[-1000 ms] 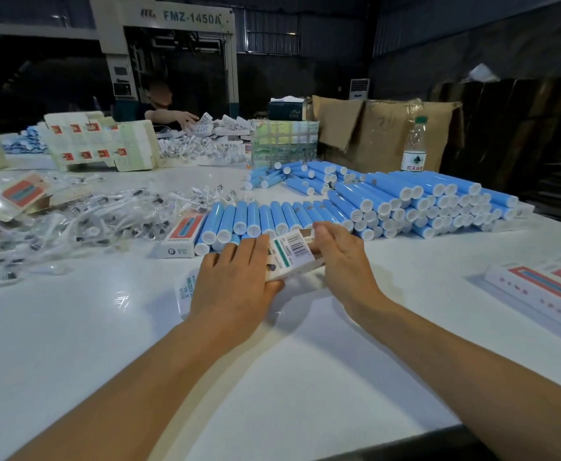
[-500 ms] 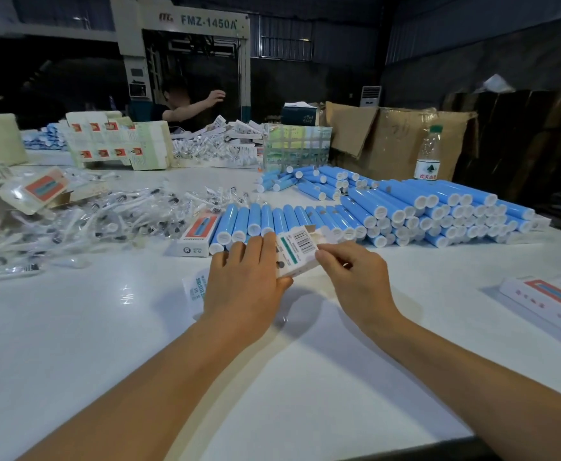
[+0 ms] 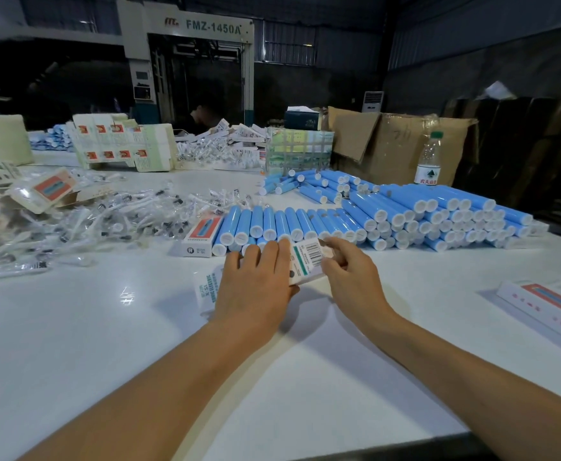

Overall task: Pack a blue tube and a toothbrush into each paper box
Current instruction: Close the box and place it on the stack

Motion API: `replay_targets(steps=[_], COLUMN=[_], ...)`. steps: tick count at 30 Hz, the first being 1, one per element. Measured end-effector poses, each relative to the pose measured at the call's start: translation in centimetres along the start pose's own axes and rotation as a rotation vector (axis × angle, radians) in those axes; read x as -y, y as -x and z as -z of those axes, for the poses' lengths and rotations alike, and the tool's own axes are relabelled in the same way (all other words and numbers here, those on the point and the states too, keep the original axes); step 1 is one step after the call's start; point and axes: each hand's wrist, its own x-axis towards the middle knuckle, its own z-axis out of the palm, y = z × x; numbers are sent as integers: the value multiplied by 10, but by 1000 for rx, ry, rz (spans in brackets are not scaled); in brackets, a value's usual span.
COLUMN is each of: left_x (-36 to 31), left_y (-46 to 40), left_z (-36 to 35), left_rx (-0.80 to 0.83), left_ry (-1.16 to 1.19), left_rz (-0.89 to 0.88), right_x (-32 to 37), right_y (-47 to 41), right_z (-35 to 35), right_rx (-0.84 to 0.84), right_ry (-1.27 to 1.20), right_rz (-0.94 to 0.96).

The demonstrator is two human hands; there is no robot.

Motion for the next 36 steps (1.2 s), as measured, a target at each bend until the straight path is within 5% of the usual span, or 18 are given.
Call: replay_targets(steps=[14,18,20,25,27,32,36], left_x=[-2,2,2,0,-1,-6,-4], left_y=[3,0,-1,1,2,2,2], left_z=[-1,-1,-2,-2,-3,-5,-3], left_rx=[-6,-42,-49,-39,-32,-33,-42], left_ry=[34,69,97,116,111,94,103], left_rz=[7,70,93,37,9,-20,-15], right_x=[-4,-2,-2,-1,-2,-6,0], right_y=[5,-1,-6,-12,-9,5,5], right_z=[-5,5,9,5,3,-11,-4], right_rx=[42,-163,-182,230,252,133,157], right_ry=[228,258,128,-797,-705,268,-83], right_rz=[212,268,174,-482,-424,57,0])
